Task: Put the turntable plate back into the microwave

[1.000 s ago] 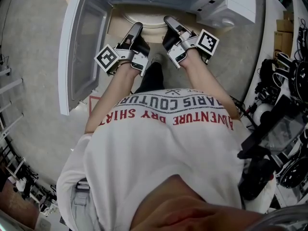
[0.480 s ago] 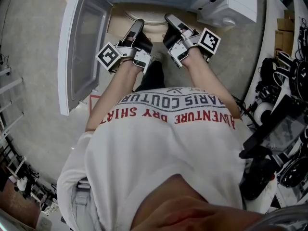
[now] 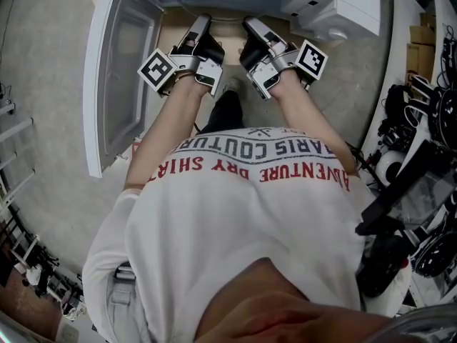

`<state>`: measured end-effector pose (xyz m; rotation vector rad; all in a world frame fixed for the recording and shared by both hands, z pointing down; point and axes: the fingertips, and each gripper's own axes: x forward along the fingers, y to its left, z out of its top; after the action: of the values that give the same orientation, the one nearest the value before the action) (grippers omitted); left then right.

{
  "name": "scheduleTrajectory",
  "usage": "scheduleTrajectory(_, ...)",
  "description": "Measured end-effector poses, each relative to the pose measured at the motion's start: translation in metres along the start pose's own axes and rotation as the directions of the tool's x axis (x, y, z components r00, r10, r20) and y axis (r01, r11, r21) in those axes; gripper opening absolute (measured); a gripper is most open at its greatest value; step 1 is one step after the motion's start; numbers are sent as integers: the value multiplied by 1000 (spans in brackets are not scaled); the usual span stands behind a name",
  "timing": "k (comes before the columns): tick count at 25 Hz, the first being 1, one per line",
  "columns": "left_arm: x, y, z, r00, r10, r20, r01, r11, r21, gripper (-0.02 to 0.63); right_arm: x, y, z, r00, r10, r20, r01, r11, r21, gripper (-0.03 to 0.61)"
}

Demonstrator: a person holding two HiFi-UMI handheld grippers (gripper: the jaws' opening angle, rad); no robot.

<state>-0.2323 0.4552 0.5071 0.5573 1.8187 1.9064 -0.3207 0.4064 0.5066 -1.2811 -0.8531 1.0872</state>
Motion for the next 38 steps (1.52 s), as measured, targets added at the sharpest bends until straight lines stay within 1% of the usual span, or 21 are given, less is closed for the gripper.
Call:
scheduleTrajectory(6,15,0,12,1000,-7,5,6,1000,13,34,2,7,-5,999,28,-29,-28,1000,-8,37)
scheduleTrajectory(16,26,6,25,999,24,25,-24,1000,20,34,-1,-4,-11,999,-4,-37,4,1000,-1,37)
scheduleTrajectory(20,31,6,29,999,22,33,-23,1000,16,34,-2,-5,-12,999,-7,-39,7,1000,-1,37)
scheduleTrajectory(23,34,4,32,999,28,34,-30,999,40,34,-3,-6,-11,999,-9,-34,8,1000,-2,37)
scheduleTrajectory(25,36,5,34,998,46,33,-48,997,61,33,-3,-7,-10,999,-10,-31,10,1000,-4,37)
scheduleTrajectory(27,37,6,34,997,73,32,-75,995,65,33,-3,-7,-11,999,-8,-32,8,1000,-4,37)
scheduleTrajectory(30,37,11,33,990,139,26,-140,988,62,32,-3,-8,-13,999,-10,-39,10,1000,-5,37)
scheduleTrajectory(33,37,14,33,980,197,15,-198,979,55,32,-1,-13,-12,999,-41,-32,41,999,-23,37)
scheduleTrajectory(38,33,10,31,977,214,6,-214,976,35,31,15,-15,-7,998,-67,4,67,996,-63,37)
